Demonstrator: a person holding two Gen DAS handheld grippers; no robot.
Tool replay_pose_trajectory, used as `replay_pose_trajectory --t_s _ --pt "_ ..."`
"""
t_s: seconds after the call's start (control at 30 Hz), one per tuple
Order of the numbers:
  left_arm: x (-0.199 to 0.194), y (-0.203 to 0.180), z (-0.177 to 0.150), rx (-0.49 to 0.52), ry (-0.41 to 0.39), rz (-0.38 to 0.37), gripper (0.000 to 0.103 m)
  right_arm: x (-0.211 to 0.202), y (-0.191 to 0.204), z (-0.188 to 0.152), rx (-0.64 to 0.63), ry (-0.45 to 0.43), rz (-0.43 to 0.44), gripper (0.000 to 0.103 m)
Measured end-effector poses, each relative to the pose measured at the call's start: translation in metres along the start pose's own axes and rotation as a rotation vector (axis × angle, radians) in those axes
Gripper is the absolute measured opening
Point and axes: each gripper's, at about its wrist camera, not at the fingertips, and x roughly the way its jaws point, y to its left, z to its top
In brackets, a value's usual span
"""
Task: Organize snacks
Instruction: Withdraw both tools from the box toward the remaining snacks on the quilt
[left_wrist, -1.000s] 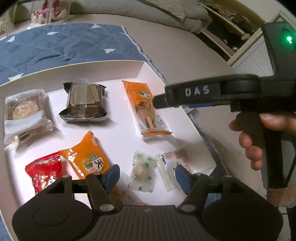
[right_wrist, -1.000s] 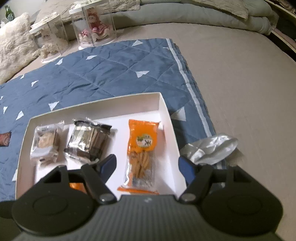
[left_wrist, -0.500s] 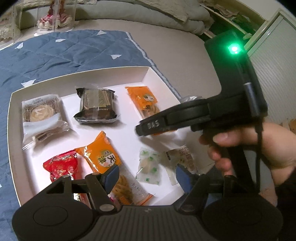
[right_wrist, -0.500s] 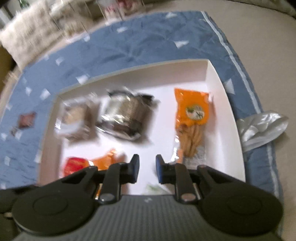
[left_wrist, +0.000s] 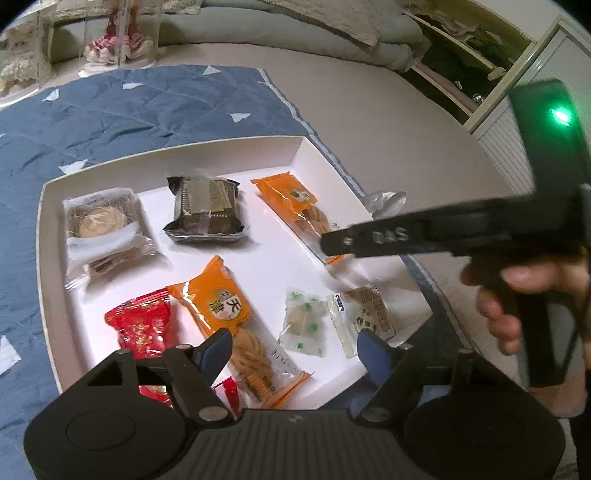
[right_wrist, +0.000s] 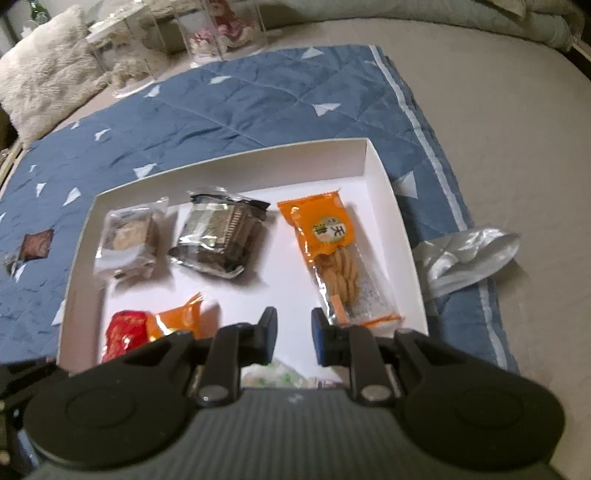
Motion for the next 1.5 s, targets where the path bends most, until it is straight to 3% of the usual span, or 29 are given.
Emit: replay_pose_trajectory --t_s 0.2,0.47,0.7,1.0,1.17,1.5 --pt "-0.018 0.001 -0.003 0.0 -0.022 0.019 0.081 -0.034 -0.002 -0.017 -0.03 -0.046 0.003 0.03" --pt "-0.038 0.002 -0.009 0.004 -0.034 0.038 0.083 -0.067 -0.006 -0.037 -0.029 -0.112 -0.011 0.048" --pt "-0.056 0.009 -0.013 0.003 -0.055 0.067 0.103 -0.087 -0.006 -0.048 -0.03 -0.166 -0.043 0.069" --pt "-0.078 0.038 -0.006 -0.044 -0.132 0.143 0.103 -0.098 0.002 -0.052 -0.027 -0.208 -0.096 0.101" --pt "-0.089 0.058 0.0 -0.069 -0.155 0.179 0.103 -0.095 0.01 -0.048 -0.037 -0.221 -0.106 0.102" --pt "-0.117 0.119 -0.001 -0.142 -0.206 0.27 0.103 -0.081 0.047 -0.03 -0.078 -0.268 -0.03 0.102"
